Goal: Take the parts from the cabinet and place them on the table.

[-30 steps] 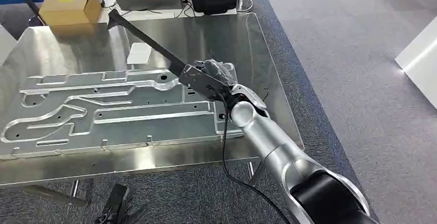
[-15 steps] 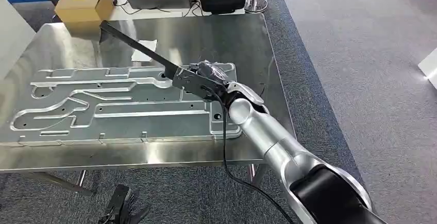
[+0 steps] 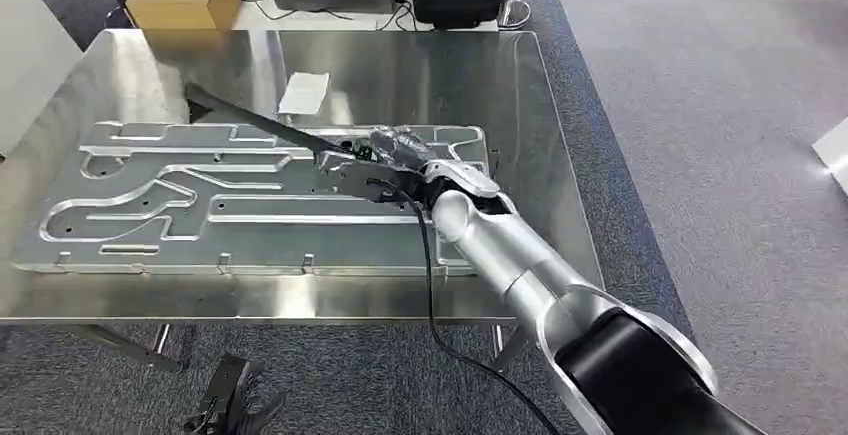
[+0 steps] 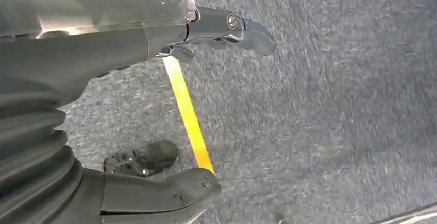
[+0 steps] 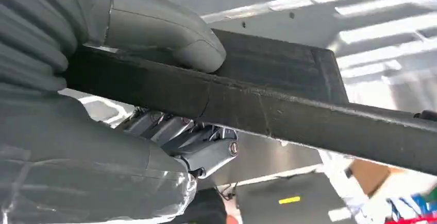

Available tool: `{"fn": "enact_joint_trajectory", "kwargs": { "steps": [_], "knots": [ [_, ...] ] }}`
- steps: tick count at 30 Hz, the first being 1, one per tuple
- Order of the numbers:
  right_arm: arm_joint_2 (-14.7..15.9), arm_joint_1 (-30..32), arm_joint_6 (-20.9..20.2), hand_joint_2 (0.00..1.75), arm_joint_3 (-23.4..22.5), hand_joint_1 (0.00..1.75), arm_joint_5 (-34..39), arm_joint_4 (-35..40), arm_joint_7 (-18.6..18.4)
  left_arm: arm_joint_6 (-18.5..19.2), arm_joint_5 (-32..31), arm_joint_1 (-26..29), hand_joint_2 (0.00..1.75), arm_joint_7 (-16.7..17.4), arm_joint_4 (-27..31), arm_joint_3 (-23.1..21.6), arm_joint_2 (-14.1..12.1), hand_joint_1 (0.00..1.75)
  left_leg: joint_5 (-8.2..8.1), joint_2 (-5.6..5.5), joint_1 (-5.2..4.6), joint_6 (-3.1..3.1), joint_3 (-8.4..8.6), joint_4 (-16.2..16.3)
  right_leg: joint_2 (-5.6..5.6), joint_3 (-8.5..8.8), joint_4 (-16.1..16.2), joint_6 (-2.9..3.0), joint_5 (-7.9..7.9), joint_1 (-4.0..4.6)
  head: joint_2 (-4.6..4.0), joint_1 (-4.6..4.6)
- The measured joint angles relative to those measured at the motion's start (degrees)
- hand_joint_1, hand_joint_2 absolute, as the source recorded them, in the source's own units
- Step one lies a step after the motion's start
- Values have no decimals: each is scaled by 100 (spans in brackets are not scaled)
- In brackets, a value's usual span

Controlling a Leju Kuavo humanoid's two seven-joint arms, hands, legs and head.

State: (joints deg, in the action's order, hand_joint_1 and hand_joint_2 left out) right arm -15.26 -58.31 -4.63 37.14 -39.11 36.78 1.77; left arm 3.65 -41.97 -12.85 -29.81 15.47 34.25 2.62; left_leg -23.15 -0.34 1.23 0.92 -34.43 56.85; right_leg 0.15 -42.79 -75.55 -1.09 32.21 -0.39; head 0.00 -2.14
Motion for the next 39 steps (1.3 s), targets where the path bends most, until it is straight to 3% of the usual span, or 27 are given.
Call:
{"fn": "enact_joint_trajectory", "kwargs": {
  "steps": [3,4,7,8,9,11,13,14,15,16,18,19,20,21,22,25,26,28,29,30,31,33,34,35,36,37,39],
  "knots": [
    [-2,-130,-74,175,299,175,-490,-216,-194,2,2,0,175,2,-2,-22,9,0,-36,-120,-11,-25,1,60,22,655,1454,101,-815,17,0,-11],
    [-2,-171,-81,175,363,175,-572,-286,-221,2,9,13,175,2,0,-28,20,0,-45,-141,-35,-48,-25,75,49,768,1650,151,-752,41,0,-2],
    [-13,-273,-142,175,544,175,-819,-494,-245,-2,37,48,175,24,-2,-31,22,0,-22,-164,-22,-143,-67,70,31,724,1700,174,-774,60,0,-7],
    [-13,-296,-173,175,600,175,-906,-563,-260,-2,35,56,175,28,0,-33,18,0,-16,-175,-43,-171,-56,48,24,738,1740,202,-793,43,0,-4],
    [-13,-311,-186,175,647,175,-972,-603,-262,-2,37,64,175,33,0,-33,-13,0,-71,-151,-35,-188,-84,75,-9,786,1828,238,-835,-37,0,0],
    [-26,-366,-194,175,736,175,-1087,-712,-258,0,50,54,175,35,0,-39,-7,0,-392,-50,-32,-236,-281,580,-17,801,1856,280,-849,-41,0,61],
    [-28,-374,-225,175,839,175,-1240,-830,-238,0,52,62,175,39,0,-46,-11,0,-804,-34,2,-294,-745,1576,-32,800,1851,282,-844,-37,0,68],
    [-28,-365,-249,175,876,175,-1298,-879,-236,0,52,70,175,44,0,-50,-9,0,-865,-26,9,-315,-879,1839,-39,796,1845,280,-843,-38,0,72],
    [-28,-355,-260,175,929,175,-1361,-933,-234,0,52,80,175,48,0,-57,-11,0,-800,-12,25,-331,-908,1874,-41,797,1838,273,-838,-43,0,76],
    [-28,-369,-260,175,953,175,-1400,-959,-234,0,52,85,175,52,0,-61,-15,0,-587,0,47,-349,-779,1584,-40,797,1819,255,-826,-54,0,77],
    [-44,-417,-260,175,988,175,-1427,-1001,-234,0,52,75,175,52,0,-68,-24,0,-73,26,78,-379,-264,580,-33,800,1748,192,-776,-94,0,76],
    [-50,-424,-260,175,1003,175,-1437,-1023,-231,0,52,72,175,52,-2,-72,-22,0,-82,62,86,-405,-83,200,-28,787,1702,140,-739,-88,0,94],
    [-52,-440,-262,175,1027,175,-1450,-1044,-229,0,52,65,175,55,-2,-83,-11,0,-108,40,32,-345,-54,155,-16,751,1653,108,-729,-44,0,144],
    [-57,-453,-264,175,1038,175,-1466,-1058,-220,0,52,73,175,63,-2,-83,-11,0,-108,21,39,-272,-76,191,-9,744,1671,79,-747,-39,0,122],
    [-59,-460,-284,175,1038,175,-1501,-1071,-212,0,55,81,175,68,-2,-85,-11,0,-111,19,26,-244,-82,193,-9,755,1681,66,-753,-31,0,120],
    [-61,-472,-299,175,1079,175,-1628,-1104,-188,0,55,69,175,70,-2,-96,-11,0,-55,13,39,-96,-66,144,-13,743,1601,-29,-663,-86,0,114],
    [-61,-481,-304,175,1088,175,-1649,-1112,-181,0,55,60,175,70,0,-101,-13,0,-47,13,29,-38,-73,137,-15,617,1332,-30,-457,-87,0,101],
    [-59,-477,-306,175,1132,175,-1660,-1139,-177,-2,55,62,175,70,-2,-109,-13,0,-36,11,4,-8,-97,139,-12,171,363,-43,19,-82,0,96],
    [-59,-471,-306,175,1145,175,-1663,-1156,-177,-2,55,67,175,70,-2,-111,-13,0,-31,10,-13,3,-107,141,-13,-37,-60,-42,157,-82,0,98],
    [-59,-470,-306,175,1167,175,-1667,-1171,-175,-2,55,72,175,70,-2,-114,-13,0,-29,6,-26,6,-110,143,-13,-117,-217,-31,151,-82,0,98],
    [-59,-470,-306,175,1189,175,-1673,-1180,-175,-2,55,73,175,72,-2,-114,-13,0,-28,0,-35,6,-108,143,-13,-58,-92,-11,20,-79,0,101],
    [-61,-474,-304,175,1210,175,-1693,-1193,-168,-2,55,69,175,72,-2,-118,-13,0,-29,-21,-53,3,-93,150,-12,413,809,63,-468,-59,0,96],
    [-65,-478,-304,0,1211,0,-1700,-1198,-168,-2,52,67,175,72,0,-120,-11,0,-30,-30,-59,-3,-86,151,-5,718,1395,130,-699,-25,0,96],
    [-66,-479,-306,0,1213,0,-1702,-1204,-168,-2,52,65,175,72,-2,-122,2,0,-27,-33,-90,-36,-102,158,-6,816,1604,163,-625,4,0,107],
    [-79,-481,-313,0,1215,0,-1704,-1209,-168,-4,50,63,175,77,-2,-125,-2,0,-18,-38,-90,-72,-118,166,-21,793,1640,148,-670,2,0,105],
    [-77,-459,-348,0,1219,0,-1706,-1230,-170,-11,48,62,0,85,-2,-125,-4,0,-8,-36,-76,-106,-126,157,-16,786,1637,151,-672,22,0,105],
    [-74,-416,-363,0,1219,0,-1706,-1272,-183,-13,33,63,0,107,-2,-131,-7,0,14,-40,-68,-179,-118,118,-17,785,1674,193,-702,27,0,100]
  ]
}}
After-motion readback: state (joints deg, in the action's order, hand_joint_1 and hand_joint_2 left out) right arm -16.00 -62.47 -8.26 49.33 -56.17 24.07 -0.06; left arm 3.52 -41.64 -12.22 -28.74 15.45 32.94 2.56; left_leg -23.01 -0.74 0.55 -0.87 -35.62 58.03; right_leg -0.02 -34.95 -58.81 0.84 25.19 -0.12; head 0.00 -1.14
